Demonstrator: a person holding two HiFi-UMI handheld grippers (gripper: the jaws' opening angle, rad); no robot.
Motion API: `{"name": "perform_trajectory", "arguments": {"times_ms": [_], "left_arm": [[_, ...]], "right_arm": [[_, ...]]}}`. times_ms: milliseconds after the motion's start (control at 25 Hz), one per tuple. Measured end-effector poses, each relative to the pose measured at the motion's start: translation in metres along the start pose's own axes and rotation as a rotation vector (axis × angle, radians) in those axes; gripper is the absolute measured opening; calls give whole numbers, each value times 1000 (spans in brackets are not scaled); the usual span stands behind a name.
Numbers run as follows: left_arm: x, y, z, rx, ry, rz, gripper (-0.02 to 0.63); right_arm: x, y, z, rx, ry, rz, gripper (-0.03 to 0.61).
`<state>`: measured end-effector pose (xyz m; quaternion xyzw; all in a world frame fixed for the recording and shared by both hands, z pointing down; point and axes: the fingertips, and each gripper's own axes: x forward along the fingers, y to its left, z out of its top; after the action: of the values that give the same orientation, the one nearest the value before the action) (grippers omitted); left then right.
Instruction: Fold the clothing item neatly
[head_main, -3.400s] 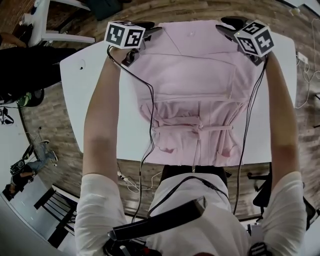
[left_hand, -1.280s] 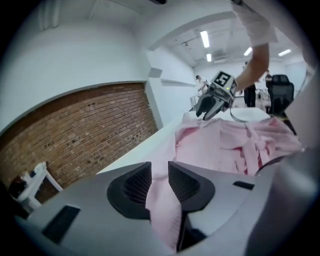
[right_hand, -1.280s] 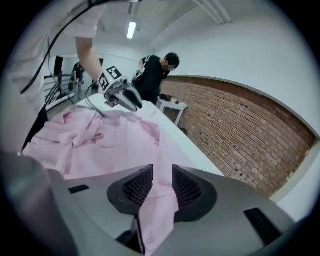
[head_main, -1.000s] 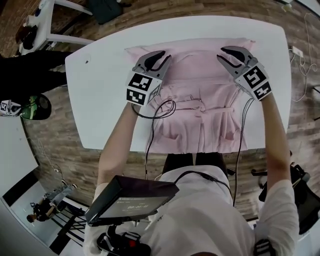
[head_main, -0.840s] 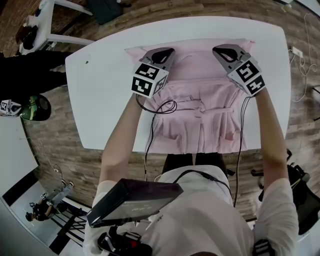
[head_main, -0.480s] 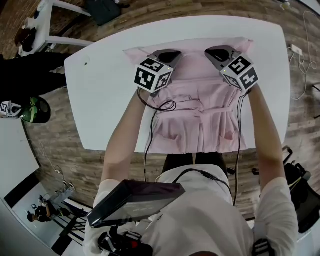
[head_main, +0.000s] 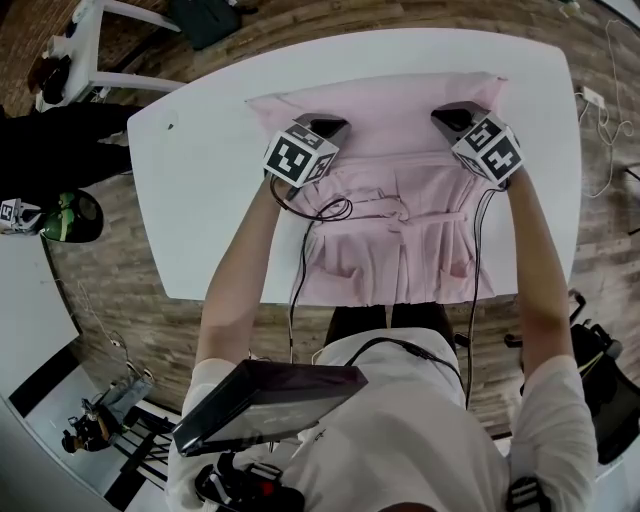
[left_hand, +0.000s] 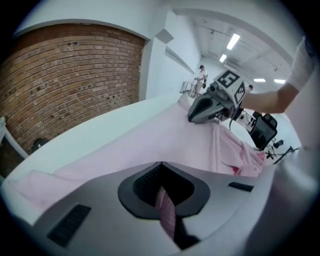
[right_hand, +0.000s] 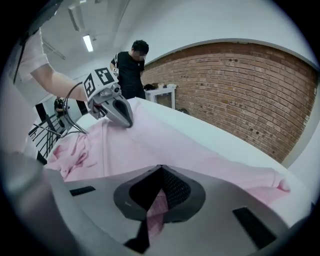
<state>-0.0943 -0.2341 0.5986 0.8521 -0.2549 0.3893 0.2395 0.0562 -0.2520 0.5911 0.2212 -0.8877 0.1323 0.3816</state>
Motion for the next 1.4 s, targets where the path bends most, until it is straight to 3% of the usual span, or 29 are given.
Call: {"name": "perform_trajectory", "arguments": {"times_ms": [120,280,400,560,720,800,1000,1400], "left_arm": [[-6,5,2,-40,-40,16,2],[-15,3,16,-27,-88,29,2],[-11,19,9,-27,-69,93,2],[-16,35,6,-92,-73,120,2],[-30,50,16,-160,-133,157,2],[-30,65,9,-192,-115,195,2],[-22,76,-6,-186,-79,203,2],[-15,129,28,-168,-108,243,2]], "right_arm": [[-4,-2,0,35,-33,-10,3],[-11,0,17,62,-101,-11,3],[-4,-4,9,56,-53,-28,3],[-7,-13,3,90,-44,-33,3],[-15,-35,7,148,-84,-98,3],[-13,-42,1,152,-61,-120,3],[-5,-48,2,125,-55,-116,3],[16,-88,30,102,-77,-164,3]]}}
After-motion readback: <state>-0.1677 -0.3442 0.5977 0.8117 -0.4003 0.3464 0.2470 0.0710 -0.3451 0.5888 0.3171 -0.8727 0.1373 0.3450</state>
